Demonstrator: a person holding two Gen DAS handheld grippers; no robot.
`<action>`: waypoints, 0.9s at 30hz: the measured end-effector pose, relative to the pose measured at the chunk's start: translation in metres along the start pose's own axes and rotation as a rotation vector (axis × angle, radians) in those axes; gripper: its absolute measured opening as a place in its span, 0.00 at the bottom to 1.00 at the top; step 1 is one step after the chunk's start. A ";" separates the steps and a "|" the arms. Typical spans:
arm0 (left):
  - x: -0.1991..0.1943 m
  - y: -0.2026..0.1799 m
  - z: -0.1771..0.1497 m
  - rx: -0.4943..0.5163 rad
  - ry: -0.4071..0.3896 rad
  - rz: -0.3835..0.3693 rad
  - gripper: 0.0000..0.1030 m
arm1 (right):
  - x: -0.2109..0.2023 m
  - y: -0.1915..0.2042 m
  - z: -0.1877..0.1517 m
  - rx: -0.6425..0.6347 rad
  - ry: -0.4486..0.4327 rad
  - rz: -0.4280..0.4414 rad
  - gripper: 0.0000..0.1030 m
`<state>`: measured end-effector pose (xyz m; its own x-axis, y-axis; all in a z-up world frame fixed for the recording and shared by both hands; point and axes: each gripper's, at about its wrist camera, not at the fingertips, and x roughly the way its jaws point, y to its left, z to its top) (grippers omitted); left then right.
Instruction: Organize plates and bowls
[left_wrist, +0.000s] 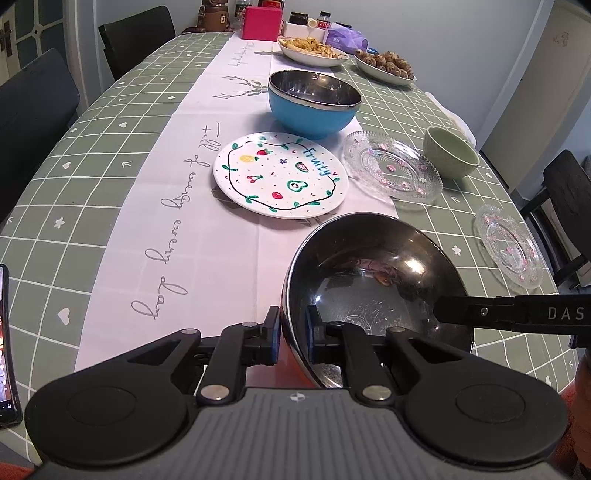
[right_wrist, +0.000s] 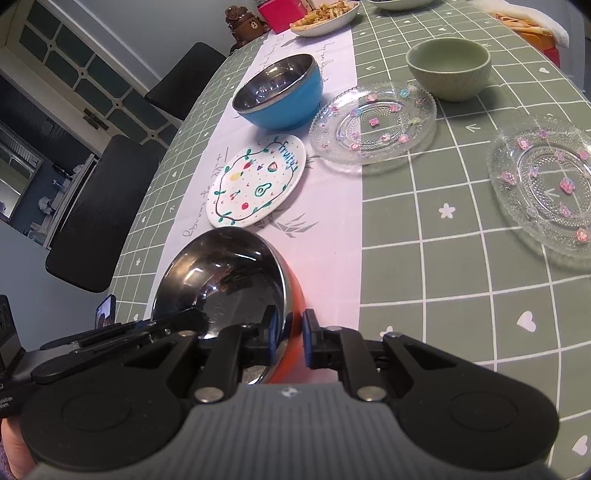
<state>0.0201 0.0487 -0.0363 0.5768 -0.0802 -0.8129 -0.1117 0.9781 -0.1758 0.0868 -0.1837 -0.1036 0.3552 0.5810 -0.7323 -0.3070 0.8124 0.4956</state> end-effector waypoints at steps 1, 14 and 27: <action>0.000 0.000 0.000 0.001 0.001 -0.001 0.14 | 0.000 0.001 0.000 -0.006 -0.002 -0.004 0.12; -0.011 0.006 0.006 -0.026 -0.081 -0.025 0.61 | -0.011 0.009 0.002 -0.082 -0.082 -0.068 0.39; -0.028 0.004 0.040 -0.056 -0.223 0.006 0.64 | -0.034 0.018 0.028 -0.135 -0.176 -0.145 0.42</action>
<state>0.0363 0.0626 0.0077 0.7400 -0.0241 -0.6721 -0.1569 0.9656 -0.2074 0.0939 -0.1876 -0.0564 0.5489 0.4678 -0.6927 -0.3520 0.8810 0.3160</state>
